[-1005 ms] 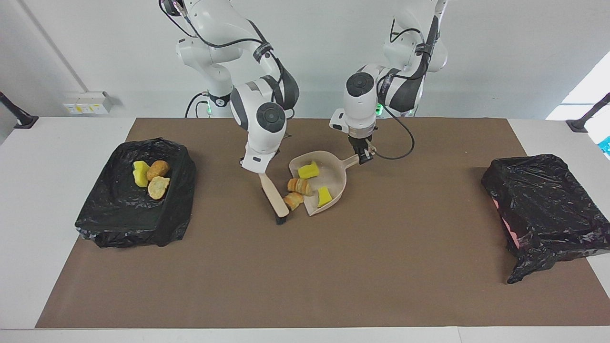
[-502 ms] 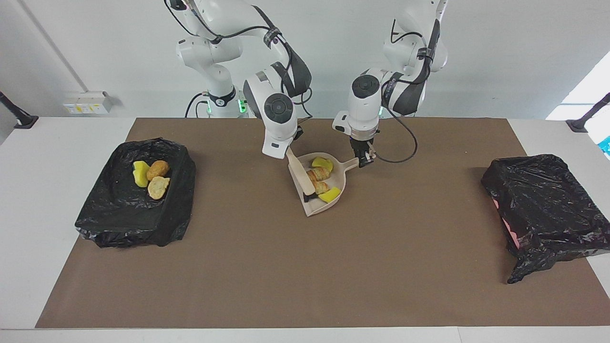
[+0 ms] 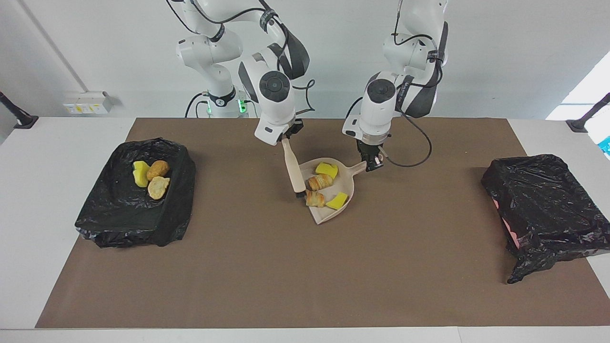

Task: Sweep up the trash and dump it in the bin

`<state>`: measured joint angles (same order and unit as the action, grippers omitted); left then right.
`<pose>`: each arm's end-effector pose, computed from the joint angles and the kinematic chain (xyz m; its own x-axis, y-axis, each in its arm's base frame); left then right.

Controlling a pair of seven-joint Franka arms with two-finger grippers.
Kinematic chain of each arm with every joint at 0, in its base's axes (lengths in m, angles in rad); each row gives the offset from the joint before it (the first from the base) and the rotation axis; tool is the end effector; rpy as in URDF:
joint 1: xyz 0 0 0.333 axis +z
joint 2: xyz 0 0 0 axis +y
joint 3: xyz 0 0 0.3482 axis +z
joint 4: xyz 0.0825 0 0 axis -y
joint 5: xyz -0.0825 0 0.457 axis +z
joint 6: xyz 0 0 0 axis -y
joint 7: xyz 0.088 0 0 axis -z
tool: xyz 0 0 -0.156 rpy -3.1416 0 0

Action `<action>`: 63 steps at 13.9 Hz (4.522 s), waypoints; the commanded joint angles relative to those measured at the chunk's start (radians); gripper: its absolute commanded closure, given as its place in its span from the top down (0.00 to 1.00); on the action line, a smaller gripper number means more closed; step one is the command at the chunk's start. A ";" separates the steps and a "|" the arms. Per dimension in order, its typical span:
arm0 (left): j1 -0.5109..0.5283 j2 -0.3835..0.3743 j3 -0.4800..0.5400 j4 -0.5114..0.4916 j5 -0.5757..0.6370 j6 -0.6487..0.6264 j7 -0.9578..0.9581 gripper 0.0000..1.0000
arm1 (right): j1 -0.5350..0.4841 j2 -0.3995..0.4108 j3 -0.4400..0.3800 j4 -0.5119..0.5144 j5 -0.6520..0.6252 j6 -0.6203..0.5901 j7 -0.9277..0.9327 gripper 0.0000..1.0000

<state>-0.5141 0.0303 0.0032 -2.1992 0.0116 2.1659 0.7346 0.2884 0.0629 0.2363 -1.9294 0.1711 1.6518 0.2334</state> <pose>0.5088 -0.2842 0.3028 0.3118 -0.9487 -0.0534 -0.9488 -0.3138 0.0358 0.4956 0.3148 0.3906 0.8982 0.2468 -0.3638 0.2305 -0.9691 -0.0882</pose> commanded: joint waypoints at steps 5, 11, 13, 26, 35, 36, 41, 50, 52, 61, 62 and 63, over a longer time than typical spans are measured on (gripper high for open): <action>0.124 -0.029 -0.005 0.073 -0.119 -0.063 0.159 0.00 | 0.027 -0.083 0.017 0.023 -0.079 -0.086 0.249 0.00; 0.261 -0.047 0.000 0.125 -0.263 -0.034 0.372 0.00 | 0.130 -0.210 0.020 -0.155 0.038 0.061 0.425 0.00; 0.282 -0.049 0.008 0.150 -0.268 -0.046 0.391 0.00 | 0.158 -0.238 0.020 -0.203 0.108 0.101 0.419 0.00; 0.584 0.014 0.008 0.295 -0.266 -0.198 0.778 0.00 | 0.420 -0.144 0.020 -0.404 0.094 0.431 0.672 0.00; 0.822 0.167 0.009 0.590 -0.101 -0.359 0.924 0.00 | 0.426 -0.156 0.018 -0.457 0.084 0.456 0.594 0.00; 0.842 0.186 0.008 0.627 -0.069 -0.377 0.928 0.00 | 0.426 -0.156 0.018 -0.457 0.083 0.451 0.574 0.00; 0.946 0.275 0.011 0.795 -0.027 -0.419 0.993 0.00 | 0.419 -0.149 0.018 -0.456 0.073 0.454 0.580 0.00; 0.980 0.350 0.023 0.926 0.292 -0.281 1.017 0.00 | 0.325 -0.130 0.009 -0.338 0.012 0.451 0.550 1.00; 0.964 0.350 0.021 0.921 0.390 -0.259 1.016 0.00 | 0.261 -0.132 0.009 -0.286 -0.022 0.442 0.535 1.00; 0.866 0.330 0.021 0.880 0.790 -0.221 1.005 0.00 | -0.027 -0.129 0.009 -0.054 -0.182 0.306 0.313 1.00; 0.861 0.329 0.021 0.880 0.829 -0.222 0.987 0.00 | -0.055 -0.130 0.009 -0.021 -0.182 0.269 0.281 1.00; 0.850 0.324 0.021 0.879 0.870 -0.228 0.952 0.00 | -0.083 -0.132 0.009 0.021 -0.182 0.222 0.261 1.00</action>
<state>0.3594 0.3659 0.0132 -1.3148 0.8105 1.9313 1.7278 0.2564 -0.0719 0.2336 -1.9857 0.0070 1.9525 0.5434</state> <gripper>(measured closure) 0.674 0.000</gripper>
